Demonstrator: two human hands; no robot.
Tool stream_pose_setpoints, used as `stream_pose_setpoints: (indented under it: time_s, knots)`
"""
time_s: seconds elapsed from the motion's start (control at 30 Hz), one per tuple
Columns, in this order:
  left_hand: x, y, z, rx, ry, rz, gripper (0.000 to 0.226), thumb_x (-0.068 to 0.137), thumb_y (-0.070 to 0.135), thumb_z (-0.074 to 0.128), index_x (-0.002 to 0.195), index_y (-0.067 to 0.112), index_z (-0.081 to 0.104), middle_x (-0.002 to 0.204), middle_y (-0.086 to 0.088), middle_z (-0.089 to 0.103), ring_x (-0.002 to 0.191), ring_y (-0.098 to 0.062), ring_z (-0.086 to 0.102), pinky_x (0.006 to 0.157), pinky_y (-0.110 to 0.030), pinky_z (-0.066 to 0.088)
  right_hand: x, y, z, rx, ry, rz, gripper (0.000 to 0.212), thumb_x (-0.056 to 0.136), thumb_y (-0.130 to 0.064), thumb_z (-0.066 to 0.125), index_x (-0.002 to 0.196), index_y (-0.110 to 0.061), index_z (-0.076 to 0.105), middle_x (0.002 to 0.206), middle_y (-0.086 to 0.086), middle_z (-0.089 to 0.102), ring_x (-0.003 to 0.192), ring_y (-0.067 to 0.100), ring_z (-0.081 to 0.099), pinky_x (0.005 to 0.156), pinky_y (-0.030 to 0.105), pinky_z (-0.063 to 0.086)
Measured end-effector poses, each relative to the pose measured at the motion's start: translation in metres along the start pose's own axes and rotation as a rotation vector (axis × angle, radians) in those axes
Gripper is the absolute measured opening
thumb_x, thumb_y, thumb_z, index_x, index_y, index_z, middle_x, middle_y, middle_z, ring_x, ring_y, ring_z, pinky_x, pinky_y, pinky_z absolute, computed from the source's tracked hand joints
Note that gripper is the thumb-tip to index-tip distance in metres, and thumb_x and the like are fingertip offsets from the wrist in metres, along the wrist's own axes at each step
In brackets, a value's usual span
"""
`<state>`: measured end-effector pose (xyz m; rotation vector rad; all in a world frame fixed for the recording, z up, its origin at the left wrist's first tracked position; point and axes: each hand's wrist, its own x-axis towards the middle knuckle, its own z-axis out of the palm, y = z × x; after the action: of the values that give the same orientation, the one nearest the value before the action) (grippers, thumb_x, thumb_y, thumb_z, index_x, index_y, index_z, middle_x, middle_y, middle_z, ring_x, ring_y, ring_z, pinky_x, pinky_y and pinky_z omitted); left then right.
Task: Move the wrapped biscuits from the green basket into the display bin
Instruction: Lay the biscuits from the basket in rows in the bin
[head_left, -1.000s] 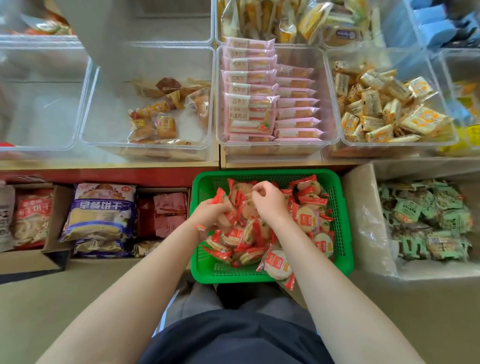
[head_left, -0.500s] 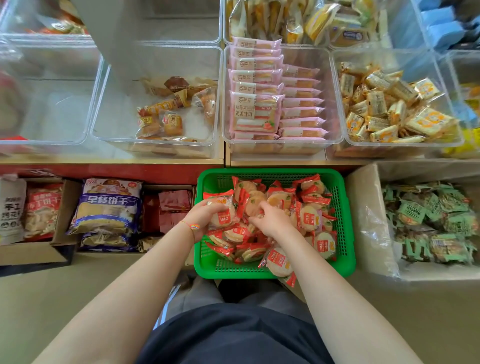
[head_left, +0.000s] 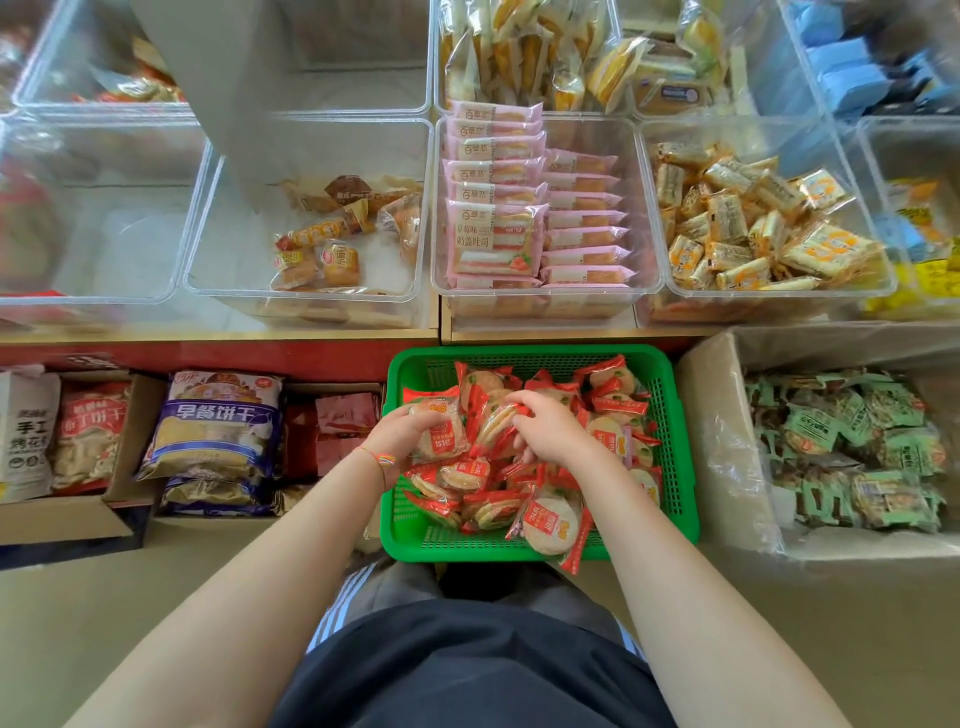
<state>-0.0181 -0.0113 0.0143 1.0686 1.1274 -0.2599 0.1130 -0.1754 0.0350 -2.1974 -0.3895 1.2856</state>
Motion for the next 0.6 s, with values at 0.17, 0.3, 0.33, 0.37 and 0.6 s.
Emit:
stream_pose_setpoints:
  time_s: [0.17,0.3,0.33,0.37,0.6]
  knots:
    - [-0.001,0.004,0.004,-0.001,-0.008,0.011,0.03,0.087,0.017,0.068,0.115,0.007,0.061,0.107,-0.018,0.072,0.102,-0.034,0.068,0.095,-0.051,0.052,-0.007,0.002,-0.003,0.059,0.082,0.022,0.062,0.092,0.001,0.035,0.144,-0.033,0.039,0.083,0.006,0.071,0.052,0.017,0.066,0.054,0.028,0.05]
    - [0.002,0.01,0.001,0.001,0.017,0.043,0.036,0.085,0.015,0.07,0.118,0.005,0.058,0.11,-0.021,0.07,0.102,-0.036,0.068,0.094,-0.054,0.052,-0.011,-0.008,-0.014,0.227,0.194,0.015,0.04,0.09,-0.002,0.037,0.123,-0.02,0.052,0.075,0.011,0.071,0.05,0.021,0.063,0.057,0.031,0.055]
    - [0.002,0.012,-0.001,0.006,0.024,0.05,0.038,0.085,0.015,0.071,0.118,0.004,0.057,0.11,-0.021,0.069,0.102,-0.036,0.068,0.094,-0.054,0.052,-0.011,-0.011,-0.017,0.315,0.193,0.009,0.034,0.091,-0.003,0.037,0.117,-0.012,0.056,0.074,0.012,0.071,0.049,0.021,0.062,0.056,0.031,0.054]
    - [0.0,0.014,-0.001,0.01,0.029,0.056,0.037,0.084,0.015,0.071,0.117,0.003,0.058,0.11,-0.022,0.069,0.103,-0.037,0.067,0.094,-0.054,0.052,-0.013,-0.015,-0.019,0.43,0.174,0.007,0.031,0.092,-0.003,0.037,0.114,-0.007,0.058,0.072,0.013,0.07,0.049,0.021,0.061,0.055,0.031,0.054]
    - [-0.007,0.021,0.004,-0.067,-0.061,0.093,0.053,0.076,0.031,0.071,0.118,-0.001,0.061,0.101,-0.02,0.064,0.08,-0.026,0.063,0.074,-0.037,0.053,-0.022,-0.036,-0.029,1.144,-0.19,0.112,0.022,0.101,-0.008,0.043,0.099,0.003,0.061,0.078,0.013,0.073,0.065,0.02,0.071,0.059,0.029,0.058]
